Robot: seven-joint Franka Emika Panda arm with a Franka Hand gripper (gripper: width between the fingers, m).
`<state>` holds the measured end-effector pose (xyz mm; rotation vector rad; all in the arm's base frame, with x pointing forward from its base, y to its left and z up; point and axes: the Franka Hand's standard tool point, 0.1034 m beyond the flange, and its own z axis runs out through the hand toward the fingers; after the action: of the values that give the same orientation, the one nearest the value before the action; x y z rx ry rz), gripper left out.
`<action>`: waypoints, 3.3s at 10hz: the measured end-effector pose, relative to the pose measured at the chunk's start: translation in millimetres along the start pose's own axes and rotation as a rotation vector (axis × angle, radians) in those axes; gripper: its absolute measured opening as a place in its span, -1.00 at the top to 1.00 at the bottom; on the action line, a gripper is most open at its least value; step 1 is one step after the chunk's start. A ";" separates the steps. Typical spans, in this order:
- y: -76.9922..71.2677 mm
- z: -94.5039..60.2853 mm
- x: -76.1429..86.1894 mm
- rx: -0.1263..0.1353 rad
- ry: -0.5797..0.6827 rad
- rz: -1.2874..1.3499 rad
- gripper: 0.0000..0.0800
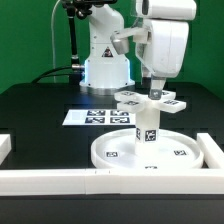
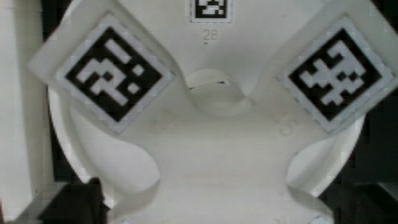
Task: Assemble round table
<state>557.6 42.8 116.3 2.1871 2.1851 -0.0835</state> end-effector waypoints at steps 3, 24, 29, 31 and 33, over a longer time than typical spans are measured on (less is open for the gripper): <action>-2.9 8.7 -0.4 0.013 -0.003 0.000 -0.62; -7.7 14.9 -7.6 0.136 0.062 1.424 -0.11; -6.9 14.0 -6.4 0.148 0.048 1.729 -0.11; -6.5 13.5 -4.7 0.158 0.043 1.883 -0.11; -5.7 13.5 -5.4 0.180 0.065 2.093 -0.11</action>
Offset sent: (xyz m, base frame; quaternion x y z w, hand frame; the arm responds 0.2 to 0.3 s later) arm 0.0017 -0.0002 -0.0091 0.0051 -0.0022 -0.0232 0.9997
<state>551.8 36.3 103.2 3.1005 -0.8403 -0.0834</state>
